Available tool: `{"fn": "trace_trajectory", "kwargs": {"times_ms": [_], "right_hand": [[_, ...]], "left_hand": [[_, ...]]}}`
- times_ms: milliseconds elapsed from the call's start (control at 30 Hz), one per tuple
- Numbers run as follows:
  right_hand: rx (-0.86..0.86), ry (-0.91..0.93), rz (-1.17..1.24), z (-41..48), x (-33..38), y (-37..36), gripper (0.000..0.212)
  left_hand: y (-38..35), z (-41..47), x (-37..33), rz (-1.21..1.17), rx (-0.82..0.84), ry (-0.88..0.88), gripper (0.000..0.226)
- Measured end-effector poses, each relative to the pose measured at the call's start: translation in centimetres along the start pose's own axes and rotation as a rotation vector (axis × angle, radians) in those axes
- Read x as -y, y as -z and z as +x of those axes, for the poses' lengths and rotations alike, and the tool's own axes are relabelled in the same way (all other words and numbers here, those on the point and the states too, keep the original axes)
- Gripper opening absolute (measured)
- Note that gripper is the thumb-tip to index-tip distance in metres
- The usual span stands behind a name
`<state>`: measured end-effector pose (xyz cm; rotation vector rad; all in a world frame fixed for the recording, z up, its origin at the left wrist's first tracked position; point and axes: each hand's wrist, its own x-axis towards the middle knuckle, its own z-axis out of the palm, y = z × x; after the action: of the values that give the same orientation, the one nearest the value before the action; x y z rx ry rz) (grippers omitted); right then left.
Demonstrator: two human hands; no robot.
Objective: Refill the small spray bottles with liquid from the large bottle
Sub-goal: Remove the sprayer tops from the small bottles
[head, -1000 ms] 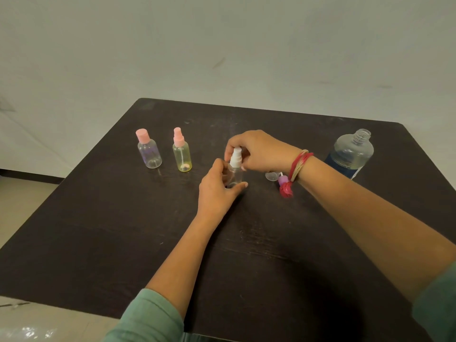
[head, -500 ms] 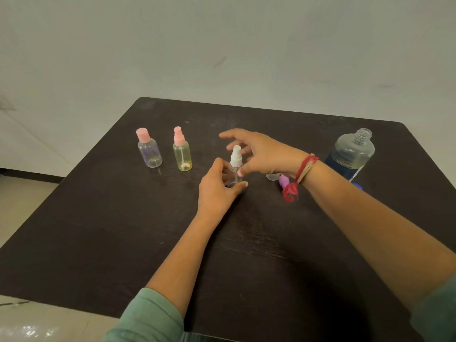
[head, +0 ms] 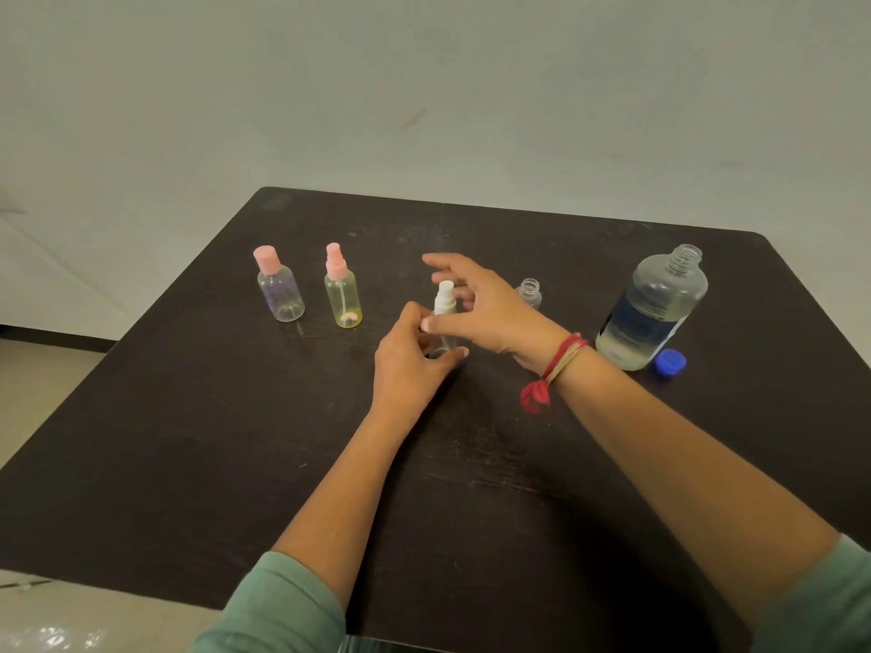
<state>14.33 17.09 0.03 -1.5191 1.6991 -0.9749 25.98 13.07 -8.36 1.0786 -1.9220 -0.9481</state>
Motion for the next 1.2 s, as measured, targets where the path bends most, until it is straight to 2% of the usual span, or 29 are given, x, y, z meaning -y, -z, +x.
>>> {"fn": "trace_trajectory", "kwargs": {"times_ms": [100, 167, 233, 333, 400, 500, 600, 767, 900, 1067, 1200], "right_hand": [[-0.187, 0.029, -0.085, 0.1, -0.3, -1.1, 0.051], [-0.231, 0.029, -0.064, 0.1, -0.4, -1.2, 0.047], [-0.222, 0.003, 0.009, 0.1, -0.5, -0.9, 0.053], [-0.105, -0.022, 0.15, -0.1, -0.7, -0.7, 0.068], [-0.073, -0.001, 0.122, -0.2, -1.0, -0.9, 0.074], [-0.206, 0.038, 0.026, -0.3, -1.2, -1.5, 0.068], [-0.284, 0.02, 0.06, -0.3, -1.2, -1.5, 0.059], [-0.166, -0.04, 0.229, -0.4, -1.3, -0.6, 0.068], [-0.08, -0.013, 0.215, -0.5, -1.5, -0.9, 0.077], [-0.3, 0.008, 0.083, -0.4, -1.1, -2.0, 0.065], [-0.319, 0.005, 0.127, -0.6, -0.9, -1.5, 0.064]], "left_hand": [[-0.1, 0.0, 0.0, 0.005, -0.005, -0.007, 0.045], [-0.1, 0.1, 0.0, 0.01, -0.003, -0.009, 0.045], [-0.1, 0.1, 0.2, 0.008, -0.004, -0.007, 0.046], [-0.1, 0.1, 0.2, 0.003, -0.006, 0.003, 0.046], [-0.1, 0.0, 0.1, -0.014, -0.006, 0.005, 0.044], [0.0, -0.1, 0.0, -0.028, -0.006, -0.005, 0.042], [0.0, 0.0, 0.0, -0.013, -0.006, -0.006, 0.043], [0.0, 0.1, 0.0, -0.001, -0.003, 0.011, 0.045], [0.0, 0.0, 0.0, -0.021, -0.001, 0.006, 0.044], [0.0, 0.0, -0.1, -0.025, -0.003, -0.014, 0.043], [0.0, 0.0, -0.1, -0.006, -0.009, -0.004, 0.045]]}}
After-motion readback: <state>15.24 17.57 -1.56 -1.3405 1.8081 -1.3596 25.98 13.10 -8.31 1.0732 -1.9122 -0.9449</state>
